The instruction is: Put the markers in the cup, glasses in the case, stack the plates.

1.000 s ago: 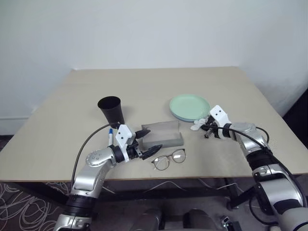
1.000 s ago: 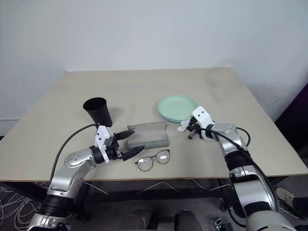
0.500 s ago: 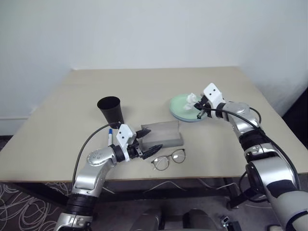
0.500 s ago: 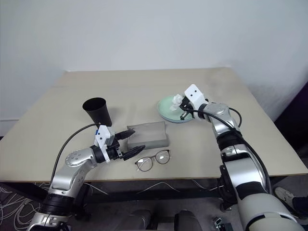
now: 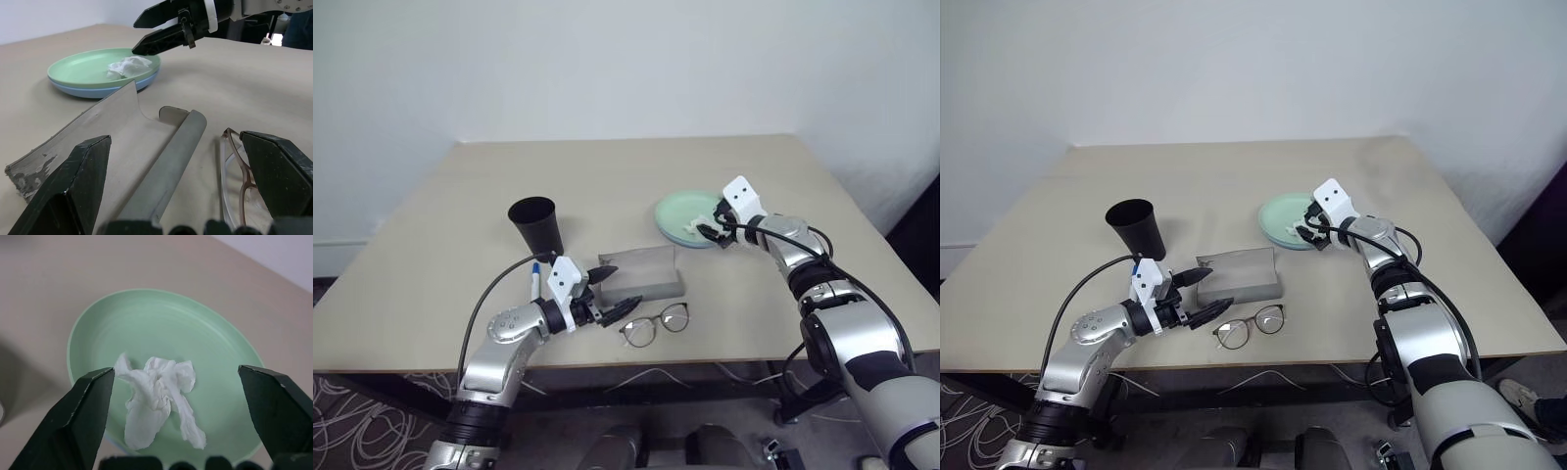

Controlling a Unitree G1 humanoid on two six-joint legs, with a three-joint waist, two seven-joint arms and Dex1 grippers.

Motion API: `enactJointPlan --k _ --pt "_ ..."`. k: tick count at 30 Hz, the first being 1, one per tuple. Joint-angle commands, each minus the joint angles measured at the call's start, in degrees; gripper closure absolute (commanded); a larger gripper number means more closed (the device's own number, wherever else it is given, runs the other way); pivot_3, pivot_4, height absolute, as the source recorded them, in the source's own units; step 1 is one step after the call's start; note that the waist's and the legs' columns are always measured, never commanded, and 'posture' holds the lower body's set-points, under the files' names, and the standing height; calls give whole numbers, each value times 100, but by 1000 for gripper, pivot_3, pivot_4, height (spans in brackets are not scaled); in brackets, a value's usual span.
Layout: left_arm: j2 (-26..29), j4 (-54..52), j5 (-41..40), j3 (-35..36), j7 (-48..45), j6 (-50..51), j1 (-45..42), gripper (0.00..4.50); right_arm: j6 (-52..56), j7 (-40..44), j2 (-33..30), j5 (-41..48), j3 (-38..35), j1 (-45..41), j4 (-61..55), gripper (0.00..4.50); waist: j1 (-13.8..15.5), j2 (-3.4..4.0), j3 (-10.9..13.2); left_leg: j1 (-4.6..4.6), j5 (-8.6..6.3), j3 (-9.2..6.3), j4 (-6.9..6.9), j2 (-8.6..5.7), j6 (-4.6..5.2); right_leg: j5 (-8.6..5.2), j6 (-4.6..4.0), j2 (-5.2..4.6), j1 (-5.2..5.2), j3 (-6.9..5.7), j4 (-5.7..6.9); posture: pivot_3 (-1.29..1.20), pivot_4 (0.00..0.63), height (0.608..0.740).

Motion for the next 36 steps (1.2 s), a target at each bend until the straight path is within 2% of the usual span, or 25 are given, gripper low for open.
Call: enactJointPlan --k 1,4,10,16,19,27,31,36 --pt "68 -210 -56 119 -5 -28 -97 0 -182 155 -188 91 -179 -47 -368 284 3 0 0 0 0 0 0 0 0 0 0 0 0 0 0 0 0 736" --pt "121 -218 -88 73 -129 4 -193 0 -298 820 -419 246 -210 441 -970 284 16 -1 -1 -1 0 -1 1 0 0 0 2 -1 1 -3 -4 0 0 736" --pt "385 20 -176 -18 -675 175 -626 0 -341 2277 -975 793 -239 1908 -2899 284 25 2 1 -10 -1 -1 4 -2 1 -1 18 -6 8 -3 -8 0 0 736" --pt "641 255 -292 -160 -1356 582 -1191 0 -30 3022 -1295 1237 -301 2674 -3870 284 -3 4 3 -8 -1 0 6 2 1 -6 7 -6 9 -4 1 0 0 736" --pt "860 242 -229 -393 -1784 813 -1342 0 126 3145 -1333 1367 -303 2852 -4111 284 1 3 4 -9 -1 -1 8 5 1 -7 7 -7 12 -6 0 0 0 736" --pt "1355 147 -61 -1032 -2647 1305 -1654 0 122 2822 -1215 1305 -283 3163 -4348 284 3 -1 6 -17 -1 0 12 2 2 -8 8 -11 10 -5 -6 0 0 736" --pt "1289 396 139 -1241 -2719 1271 -1917 0 140 2688 -1174 1300 -255 3380 -4562 284 19 -2 6 -19 -1 -3 11 3 2 -8 7 -12 10 -6 -6 0 0 736" --pt "925 1037 362 -1503 -2761 1204 -2381 0 208 2508 -1131 1319 -272 3622 -4810 284 35 -3 6 -20 -1 -3 13 2 2 -9 7 -13 10 -5 -6 0 0 736"
